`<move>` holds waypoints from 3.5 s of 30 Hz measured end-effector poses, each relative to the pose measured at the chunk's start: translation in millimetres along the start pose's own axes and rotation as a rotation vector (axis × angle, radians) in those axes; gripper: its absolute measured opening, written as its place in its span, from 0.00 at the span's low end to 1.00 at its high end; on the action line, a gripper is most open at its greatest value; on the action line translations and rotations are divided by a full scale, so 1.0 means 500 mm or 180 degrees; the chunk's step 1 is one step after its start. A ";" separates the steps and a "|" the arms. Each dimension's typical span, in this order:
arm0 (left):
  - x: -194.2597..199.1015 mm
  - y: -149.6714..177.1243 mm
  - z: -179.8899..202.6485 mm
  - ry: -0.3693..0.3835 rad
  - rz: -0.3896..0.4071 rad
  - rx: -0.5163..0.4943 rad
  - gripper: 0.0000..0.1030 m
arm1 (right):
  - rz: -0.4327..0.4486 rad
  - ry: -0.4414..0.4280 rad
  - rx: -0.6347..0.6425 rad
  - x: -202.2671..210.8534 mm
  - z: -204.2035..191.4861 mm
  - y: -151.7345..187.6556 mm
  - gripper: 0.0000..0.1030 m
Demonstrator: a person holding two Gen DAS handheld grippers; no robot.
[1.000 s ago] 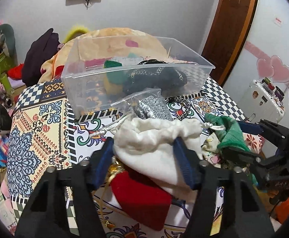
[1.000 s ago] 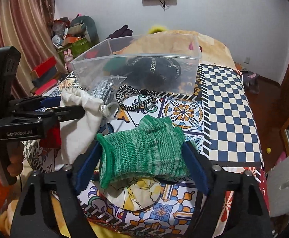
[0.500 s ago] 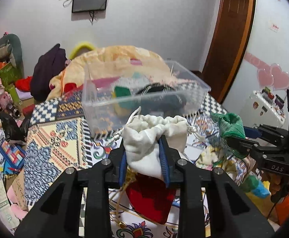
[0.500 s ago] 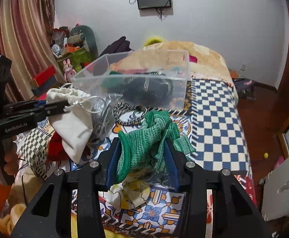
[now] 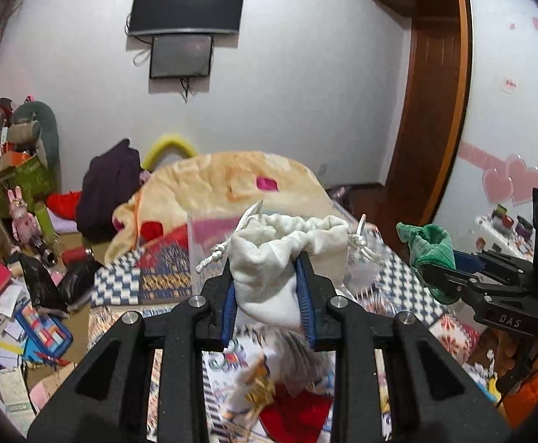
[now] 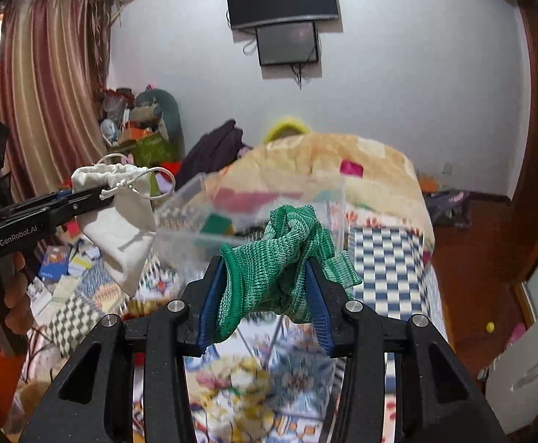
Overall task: Organize soft objects
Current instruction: 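Carry the pouch and glove over the clear box and release both, then grasp the red velvet pouch with the left tool while the right tool grasps the floral scarf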
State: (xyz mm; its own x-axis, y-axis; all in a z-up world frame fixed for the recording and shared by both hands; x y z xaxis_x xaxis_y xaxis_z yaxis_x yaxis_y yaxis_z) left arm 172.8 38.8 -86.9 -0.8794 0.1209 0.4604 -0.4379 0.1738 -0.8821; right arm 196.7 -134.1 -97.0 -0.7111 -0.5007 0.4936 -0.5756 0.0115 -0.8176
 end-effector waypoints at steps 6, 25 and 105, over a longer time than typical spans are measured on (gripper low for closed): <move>-0.019 -0.043 -0.035 -0.0204 0.0113 0.0030 0.28 | 0.0157 -0.0071 -0.0036 -0.026 -0.017 -0.051 0.39; -0.214 0.027 -0.086 -0.0516 -0.0550 0.0096 0.28 | -0.0334 -0.0019 0.0096 -0.213 -0.045 -0.061 0.39; -0.079 0.309 0.073 0.0225 -0.1216 0.0262 0.14 | -0.0954 0.0213 0.0188 -0.073 0.002 0.246 0.33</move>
State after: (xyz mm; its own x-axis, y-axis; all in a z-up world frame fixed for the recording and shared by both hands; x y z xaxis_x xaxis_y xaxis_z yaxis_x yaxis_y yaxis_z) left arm 133.1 25.2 -245.2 -0.6366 0.1303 0.7601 -0.7470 0.1406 -0.6498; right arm 152.3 -115.6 -215.8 -0.5394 -0.4159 0.7322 -0.7407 -0.1793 -0.6475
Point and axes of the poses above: each gripper's, at about its wrist camera, not at the fingertips, and x roughly against the way its jaws point, z to its right, y to its underside, the point moved 7 cm from there along -x, roughly the way its jaws point, and after that the axes turned 13 degrees about -x, right-handed, at the moved point
